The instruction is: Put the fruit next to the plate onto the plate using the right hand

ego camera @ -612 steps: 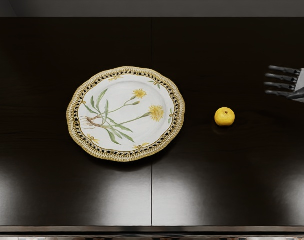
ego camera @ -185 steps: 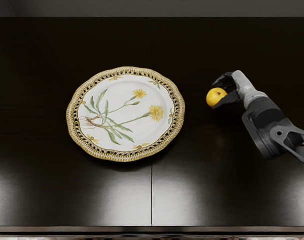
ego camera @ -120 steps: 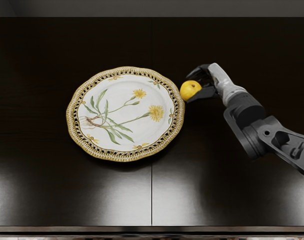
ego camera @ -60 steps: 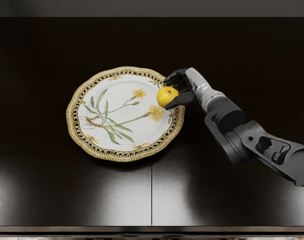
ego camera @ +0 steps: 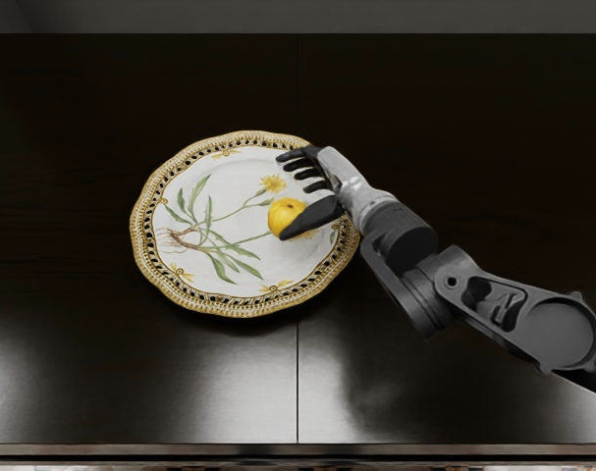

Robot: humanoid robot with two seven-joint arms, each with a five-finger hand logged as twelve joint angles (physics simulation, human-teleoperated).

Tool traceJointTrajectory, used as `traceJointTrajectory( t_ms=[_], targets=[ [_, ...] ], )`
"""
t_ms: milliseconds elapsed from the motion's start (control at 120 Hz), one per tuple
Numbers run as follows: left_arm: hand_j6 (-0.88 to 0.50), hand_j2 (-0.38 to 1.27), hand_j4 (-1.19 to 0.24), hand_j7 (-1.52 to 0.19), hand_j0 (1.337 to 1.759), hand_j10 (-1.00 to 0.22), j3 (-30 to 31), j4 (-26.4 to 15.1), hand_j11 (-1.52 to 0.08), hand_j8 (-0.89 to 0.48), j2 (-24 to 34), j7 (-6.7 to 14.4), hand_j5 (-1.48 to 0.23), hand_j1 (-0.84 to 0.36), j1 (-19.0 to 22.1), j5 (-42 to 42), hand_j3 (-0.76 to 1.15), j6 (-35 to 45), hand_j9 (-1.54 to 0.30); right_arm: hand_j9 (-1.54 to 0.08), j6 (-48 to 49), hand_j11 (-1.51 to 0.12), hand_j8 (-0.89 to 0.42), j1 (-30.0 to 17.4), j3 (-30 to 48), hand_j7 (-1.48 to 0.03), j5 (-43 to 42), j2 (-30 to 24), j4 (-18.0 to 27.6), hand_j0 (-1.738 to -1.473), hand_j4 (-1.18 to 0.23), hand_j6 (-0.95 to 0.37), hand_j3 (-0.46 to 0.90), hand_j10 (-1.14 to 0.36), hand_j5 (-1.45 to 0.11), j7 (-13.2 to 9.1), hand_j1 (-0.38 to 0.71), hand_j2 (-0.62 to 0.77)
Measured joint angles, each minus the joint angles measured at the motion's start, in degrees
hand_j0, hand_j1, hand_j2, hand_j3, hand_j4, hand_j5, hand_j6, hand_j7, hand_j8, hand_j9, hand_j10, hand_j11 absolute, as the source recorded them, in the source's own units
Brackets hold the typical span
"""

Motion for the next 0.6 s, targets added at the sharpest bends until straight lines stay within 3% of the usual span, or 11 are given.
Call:
traceJointTrajectory(
  t_ms=[133,308,492,600],
  targets=[
    [-0.01,0.00,-0.01,-0.01,1.658,-0.01,0.00,0.00,-0.01,-0.01,0.00,0.00,-0.01,0.34,-0.04,0.00,0.00,0.00,-0.01,-0.24,1.31,-0.24,-0.14,0.04,2.91,-0.24,-0.02,-0.85,-0.36,-1.658,-0.18,-0.16,0.00,-0.18,-0.24,0.01,-0.15,0.11],
    [-0.01,0.00,-0.01,-0.01,1.658,-0.01,0.00,0.00,-0.01,-0.01,0.00,0.00,-0.01,0.34,0.02,0.00,0.00,0.00,-0.01,-0.12,11.88,-0.12,-0.07,-0.58,9.11,-0.12,2.58,-1.41,0.96,-1.658,-0.09,-0.08,0.00,-0.09,-0.12,0.01,-0.25,0.04],
    [-0.01,0.00,-0.01,-0.01,1.658,-0.01,0.00,0.00,-0.01,-0.01,0.00,0.00,-0.01,0.34,0.00,0.00,0.00,0.00,-0.01,-0.07,31.34,-0.07,-0.04,-1.40,13.10,-0.07,16.05,-1.45,2.31,-1.658,-0.05,-0.05,0.00,-0.05,-0.07,0.01,-0.29,0.01],
    [-0.01,0.00,-0.01,-0.01,1.658,-0.01,-0.04,0.00,-0.01,-0.01,0.00,0.00,-0.01,0.34,-0.06,0.00,0.00,0.00,-0.01,-0.05,43.56,-0.05,-0.04,-6.19,21.64,-0.05,21.95,-1.60,2.39,-1.658,-0.04,-0.04,0.00,-0.04,-0.05,0.01,-0.30,0.01]
  ],
)
